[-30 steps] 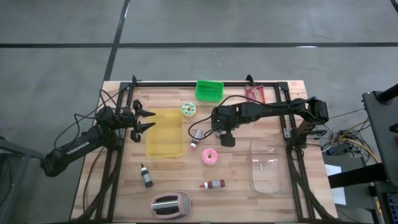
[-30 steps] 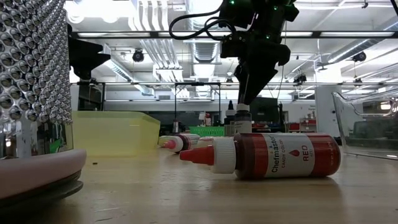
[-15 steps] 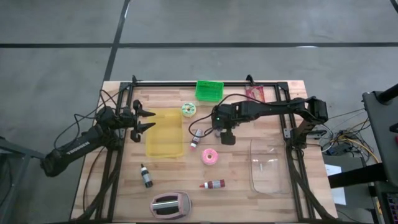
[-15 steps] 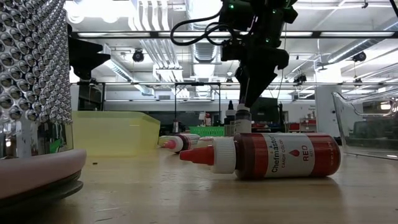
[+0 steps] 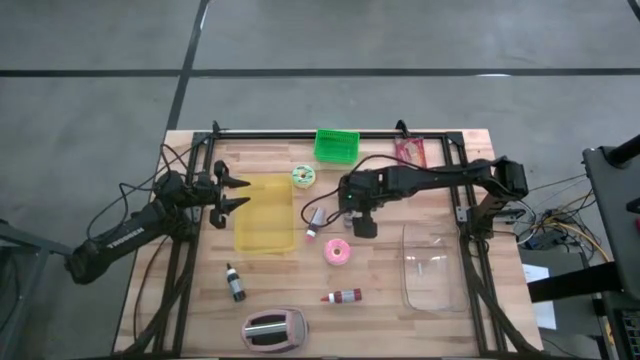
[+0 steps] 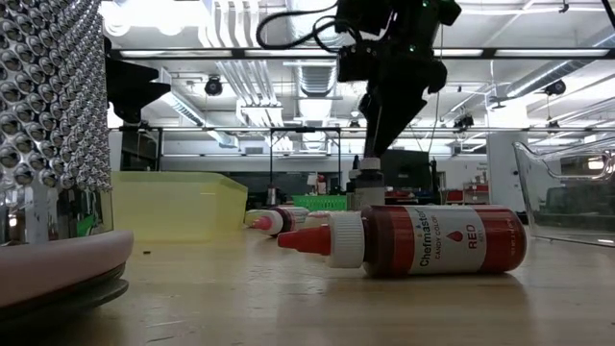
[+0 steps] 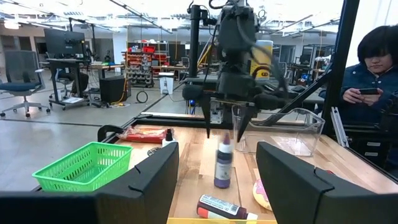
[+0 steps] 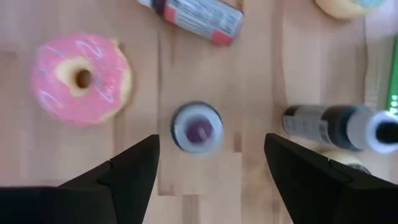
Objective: Pick & Place Food Item
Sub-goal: Put the purple food coloring bottle into the green bin
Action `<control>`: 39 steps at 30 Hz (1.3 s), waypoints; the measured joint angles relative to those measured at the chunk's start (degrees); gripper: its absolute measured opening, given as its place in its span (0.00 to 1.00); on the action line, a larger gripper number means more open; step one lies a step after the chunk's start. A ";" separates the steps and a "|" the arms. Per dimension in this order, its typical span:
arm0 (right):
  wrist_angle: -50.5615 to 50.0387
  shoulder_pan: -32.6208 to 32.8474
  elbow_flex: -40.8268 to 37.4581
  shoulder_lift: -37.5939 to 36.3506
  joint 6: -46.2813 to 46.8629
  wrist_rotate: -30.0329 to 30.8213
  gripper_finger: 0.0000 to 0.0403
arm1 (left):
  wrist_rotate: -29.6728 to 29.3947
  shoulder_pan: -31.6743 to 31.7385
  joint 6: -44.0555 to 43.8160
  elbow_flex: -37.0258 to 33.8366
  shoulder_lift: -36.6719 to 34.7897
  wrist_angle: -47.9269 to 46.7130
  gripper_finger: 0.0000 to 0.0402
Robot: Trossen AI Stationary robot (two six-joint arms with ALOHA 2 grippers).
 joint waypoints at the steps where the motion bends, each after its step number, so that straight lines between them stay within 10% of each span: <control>1: -0.02 0.32 0.30 -0.02 0.03 -0.02 0.69 | 0.00 0.00 0.00 0.00 0.00 0.00 0.55; 39: 1.15 0.50 0.15 5.67 -2.08 -4.02 0.65 | 0.21 0.00 0.04 0.00 0.00 0.01 0.55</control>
